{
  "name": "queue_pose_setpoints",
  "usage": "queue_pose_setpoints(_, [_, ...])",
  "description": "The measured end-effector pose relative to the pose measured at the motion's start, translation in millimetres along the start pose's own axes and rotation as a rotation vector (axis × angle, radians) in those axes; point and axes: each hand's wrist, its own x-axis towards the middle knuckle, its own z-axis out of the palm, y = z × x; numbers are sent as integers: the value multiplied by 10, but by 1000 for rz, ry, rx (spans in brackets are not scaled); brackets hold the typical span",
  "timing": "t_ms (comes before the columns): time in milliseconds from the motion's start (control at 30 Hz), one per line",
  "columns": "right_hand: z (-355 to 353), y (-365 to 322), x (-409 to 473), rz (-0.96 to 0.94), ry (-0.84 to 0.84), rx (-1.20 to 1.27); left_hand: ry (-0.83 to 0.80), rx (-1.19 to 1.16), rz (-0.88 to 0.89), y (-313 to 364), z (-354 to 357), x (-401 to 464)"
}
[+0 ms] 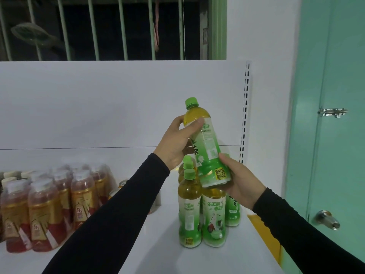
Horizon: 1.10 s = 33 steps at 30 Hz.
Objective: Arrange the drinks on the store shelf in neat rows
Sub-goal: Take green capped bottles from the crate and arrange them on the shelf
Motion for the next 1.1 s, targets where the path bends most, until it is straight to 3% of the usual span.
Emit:
queue_pose_setpoints(167, [20, -61, -7, -276, 125, -539, 104, 55, 89, 7, 56, 19])
queue_pose_setpoints(500, [-31, -142, 13, -155, 30, -72, 49, 142, 93, 72, 54, 17])
queue_pose_setpoints(633, [-8, -134, 47, -198, 87, -110, 17, 461, 126, -76, 74, -34])
queue_pose_setpoints(733, [24, -89, 70, -271, 148, -253, 34, 526, 137, -148, 101, -25])
queue_pose_setpoints(900, [28, -58, 84, -350, 180, -481, 66, 331, 115, -112, 32, -6])
queue_pose_setpoints(1100, [5, -7, 48, -506, 7, -692, 99, 17, -87, 71, -125, 12])
